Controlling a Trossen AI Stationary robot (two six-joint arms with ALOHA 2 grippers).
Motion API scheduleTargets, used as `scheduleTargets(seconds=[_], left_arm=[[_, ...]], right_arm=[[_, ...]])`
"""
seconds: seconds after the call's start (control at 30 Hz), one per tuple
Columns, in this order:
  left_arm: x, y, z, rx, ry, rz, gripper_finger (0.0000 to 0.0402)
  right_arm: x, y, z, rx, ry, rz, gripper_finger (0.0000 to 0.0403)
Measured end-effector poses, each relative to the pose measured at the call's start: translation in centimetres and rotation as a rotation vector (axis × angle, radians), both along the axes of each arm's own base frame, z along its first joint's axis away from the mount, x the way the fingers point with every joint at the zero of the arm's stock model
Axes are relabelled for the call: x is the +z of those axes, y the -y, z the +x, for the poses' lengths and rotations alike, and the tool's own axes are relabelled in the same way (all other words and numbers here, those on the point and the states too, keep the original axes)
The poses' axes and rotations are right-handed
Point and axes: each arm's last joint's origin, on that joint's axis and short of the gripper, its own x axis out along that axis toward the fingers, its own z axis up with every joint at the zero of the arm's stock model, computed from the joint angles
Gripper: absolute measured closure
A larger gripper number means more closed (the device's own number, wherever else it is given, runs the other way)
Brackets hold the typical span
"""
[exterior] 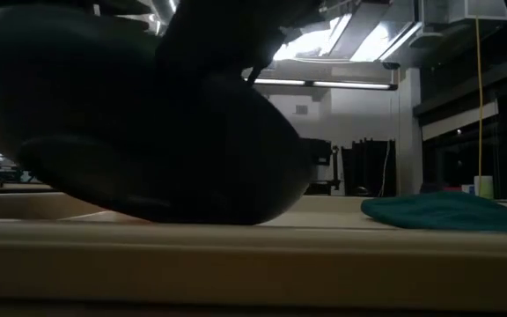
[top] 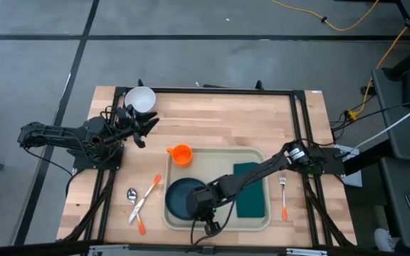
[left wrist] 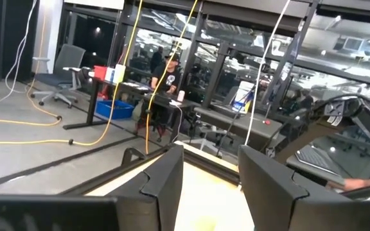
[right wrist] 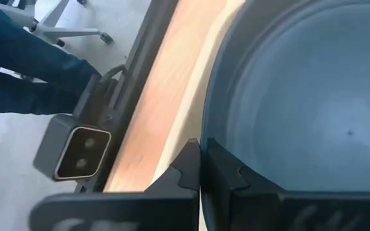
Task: Set up tray
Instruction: Put the black plate on the serving tray to the left of the green napkin, then put the white bowl on the black plate
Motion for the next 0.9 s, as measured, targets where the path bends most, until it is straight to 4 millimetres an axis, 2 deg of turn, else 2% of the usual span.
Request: scheduleTargets(seconds=[0.43,0.7,0.9], left_arm=[[0.00,0.05,0.02,-0.017,-0.001,0.006,0.0258],[0.00,0.07,0.03,-0.025,-0.002,0.007,0.0258],[0.01,0.07,0.03,-0.025,-0.001,0.007,0.0258]], right_arm=[[-0.50,0.12,0.10,-0.063,-0.013,-0.030,0.0393],[-0.87,-0.26,-0.01,-0.071,-0.048,0.015,0.0315],[-0.74,-0.33,0.13,-0.085,-0.039,0.034,0.0307]])
